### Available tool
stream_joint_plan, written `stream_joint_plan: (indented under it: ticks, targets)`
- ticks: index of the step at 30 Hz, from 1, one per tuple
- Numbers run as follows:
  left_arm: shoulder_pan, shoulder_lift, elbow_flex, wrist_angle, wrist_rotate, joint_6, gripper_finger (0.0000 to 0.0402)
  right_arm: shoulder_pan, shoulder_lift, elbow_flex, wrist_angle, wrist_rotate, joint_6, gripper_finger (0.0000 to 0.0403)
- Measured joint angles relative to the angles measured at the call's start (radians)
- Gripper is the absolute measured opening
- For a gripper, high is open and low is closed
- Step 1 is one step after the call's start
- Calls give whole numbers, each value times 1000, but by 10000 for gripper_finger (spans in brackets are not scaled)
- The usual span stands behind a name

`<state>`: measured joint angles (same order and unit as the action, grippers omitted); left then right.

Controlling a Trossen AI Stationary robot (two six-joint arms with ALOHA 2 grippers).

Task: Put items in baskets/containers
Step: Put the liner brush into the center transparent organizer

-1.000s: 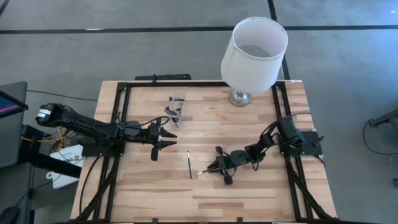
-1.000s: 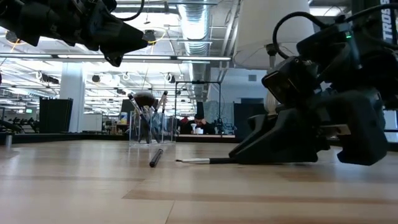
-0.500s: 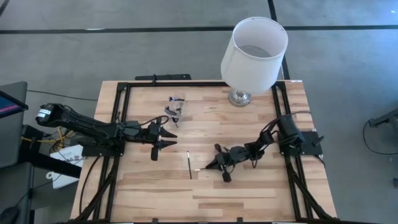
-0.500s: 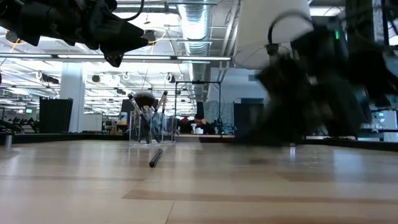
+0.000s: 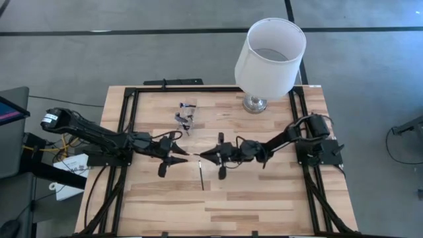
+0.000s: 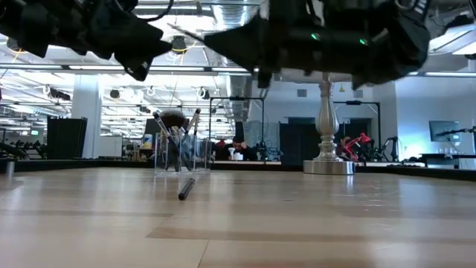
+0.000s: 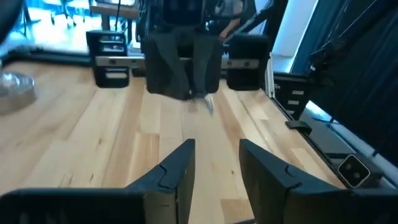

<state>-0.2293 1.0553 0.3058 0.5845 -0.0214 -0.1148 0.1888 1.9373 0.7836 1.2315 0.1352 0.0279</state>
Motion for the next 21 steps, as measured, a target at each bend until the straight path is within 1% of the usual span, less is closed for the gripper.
stream_joint_plan:
  ticks: [7,10,13,17,21]
  targets:
    - [-1,-1,0,143,-1,64,121,-15,0,98,-7,0,-2,5]
    - [-1,-1,0,188,-1,84,121,-15,0,127,-43,-2,-5,10]
    - [-2,-1,0,204,2,84,121,-15,-1,148,-62,-2,-25,12]
    - [-1,-1,0,209,-1,84,121,-14,-1,160,-76,-3,-36,4]
    - [-1,-1,0,210,0,81,121,-10,-1,160,-71,-3,-36,10]
